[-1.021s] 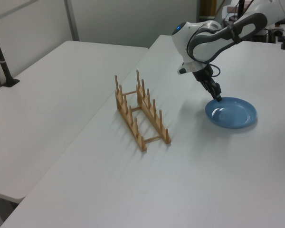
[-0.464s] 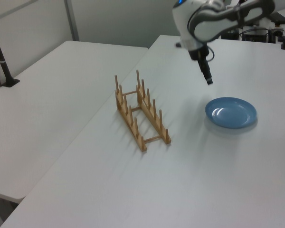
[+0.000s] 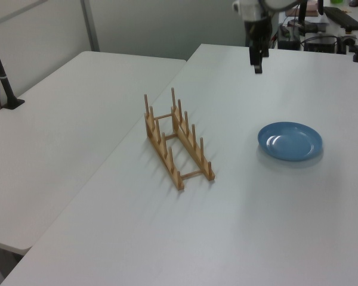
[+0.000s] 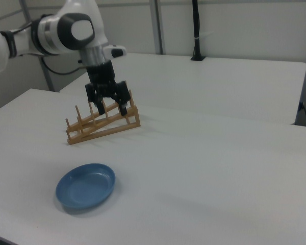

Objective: Pick plate from plate rack

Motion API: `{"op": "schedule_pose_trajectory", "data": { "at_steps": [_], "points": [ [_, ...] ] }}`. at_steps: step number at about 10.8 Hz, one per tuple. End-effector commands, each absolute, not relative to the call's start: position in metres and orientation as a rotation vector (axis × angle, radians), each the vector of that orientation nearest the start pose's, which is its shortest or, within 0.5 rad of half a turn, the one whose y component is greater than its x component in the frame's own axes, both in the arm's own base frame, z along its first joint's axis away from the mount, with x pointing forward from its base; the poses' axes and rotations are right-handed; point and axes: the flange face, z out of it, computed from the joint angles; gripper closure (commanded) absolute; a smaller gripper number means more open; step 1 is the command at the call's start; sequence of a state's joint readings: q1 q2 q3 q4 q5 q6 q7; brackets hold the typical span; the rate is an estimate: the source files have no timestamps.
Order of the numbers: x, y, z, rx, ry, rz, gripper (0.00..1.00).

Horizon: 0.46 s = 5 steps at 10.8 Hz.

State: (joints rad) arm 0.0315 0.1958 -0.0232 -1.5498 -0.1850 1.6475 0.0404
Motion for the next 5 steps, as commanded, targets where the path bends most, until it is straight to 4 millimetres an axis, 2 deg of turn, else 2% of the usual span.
{"op": "schedule_pose_trajectory", "data": {
  "at_steps": [1, 3, 5],
  "points": [
    [0.579, -0.009, 0.584, -3.268, 0.239, 0.009, 0.0],
    [0.567, -0.02, 0.607, -3.208, 0.355, -0.045, 0.0],
    [0.562, -0.019, 0.613, -3.207, 0.352, -0.04, 0.0]
  ]
}}
